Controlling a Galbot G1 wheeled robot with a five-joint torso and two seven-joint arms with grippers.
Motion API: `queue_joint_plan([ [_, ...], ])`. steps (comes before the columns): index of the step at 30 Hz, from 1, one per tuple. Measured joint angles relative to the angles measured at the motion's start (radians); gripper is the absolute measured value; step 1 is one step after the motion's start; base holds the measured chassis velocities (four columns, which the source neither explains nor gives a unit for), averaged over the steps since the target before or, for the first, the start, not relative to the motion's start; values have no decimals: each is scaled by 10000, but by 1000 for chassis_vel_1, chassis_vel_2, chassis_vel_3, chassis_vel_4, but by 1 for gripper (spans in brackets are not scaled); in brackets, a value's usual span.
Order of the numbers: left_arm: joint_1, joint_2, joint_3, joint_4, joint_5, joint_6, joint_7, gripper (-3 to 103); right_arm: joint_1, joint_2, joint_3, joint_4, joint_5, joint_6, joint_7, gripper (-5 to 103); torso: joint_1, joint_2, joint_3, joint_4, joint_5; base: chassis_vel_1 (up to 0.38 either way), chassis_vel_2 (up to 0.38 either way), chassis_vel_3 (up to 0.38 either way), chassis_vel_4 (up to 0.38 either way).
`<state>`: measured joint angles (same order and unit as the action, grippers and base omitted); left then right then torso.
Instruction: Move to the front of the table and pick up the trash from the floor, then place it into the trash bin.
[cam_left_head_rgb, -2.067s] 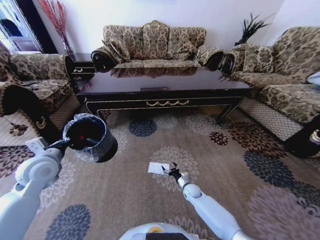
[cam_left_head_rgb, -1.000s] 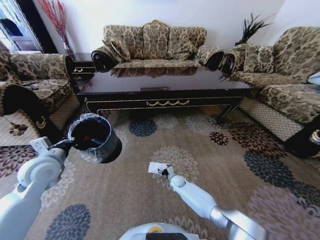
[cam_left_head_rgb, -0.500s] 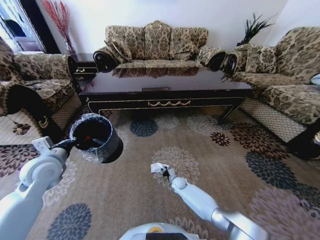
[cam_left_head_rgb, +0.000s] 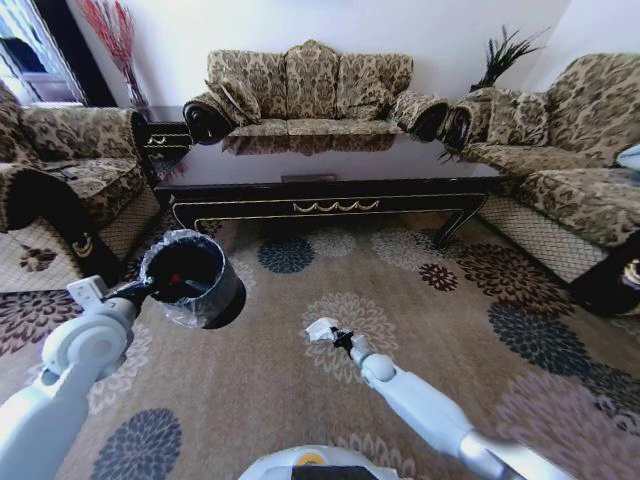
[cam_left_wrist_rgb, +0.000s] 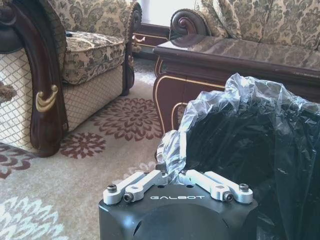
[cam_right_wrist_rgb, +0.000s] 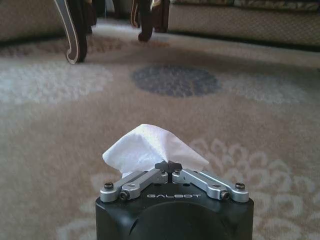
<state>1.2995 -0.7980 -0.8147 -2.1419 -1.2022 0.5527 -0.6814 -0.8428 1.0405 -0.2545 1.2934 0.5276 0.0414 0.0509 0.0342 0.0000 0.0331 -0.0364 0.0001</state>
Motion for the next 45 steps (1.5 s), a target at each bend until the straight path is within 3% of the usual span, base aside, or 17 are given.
queue_joint_plan([
  [10, 278, -277, 680, -150, 614, -116, 175, 3, -1190, -1186, 1184, 3081, 685, 999, -785, 0, 0, 0, -2, 1, 1, 0, 0, 0, 0],
  [21, 453, -302, 980, -117, 850, -137, 182, 3, -1825, -1809, 2531, 5314, 1184, 1112, -460, 0, -1, 0, -2, 4, 1, 0, 0, 0, 0],
  [28, 359, -506, 2061, -311, 1235, -165, 189, 3, -1705, -2207, 2827, 6925, 1696, 1303, -683, 0, 0, 0, -2, 2, 0, 0, 0, 0, 0],
  [36, 365, -434, 2896, -333, 1371, -227, 233, 3, -1090, -2428, 2536, 8181, 2094, 1316, -1140, 0, 0, 0, -1, 3, -1, 0, 0, 0, 0],
  [45, -361, -125, 3941, -131, 944, -231, 511, 3, 148, -2229, 1239, 8122, 1531, 1441, -2155, 0, 0, 0, 0, 2, -2, 0, 0, 0, 0],
])
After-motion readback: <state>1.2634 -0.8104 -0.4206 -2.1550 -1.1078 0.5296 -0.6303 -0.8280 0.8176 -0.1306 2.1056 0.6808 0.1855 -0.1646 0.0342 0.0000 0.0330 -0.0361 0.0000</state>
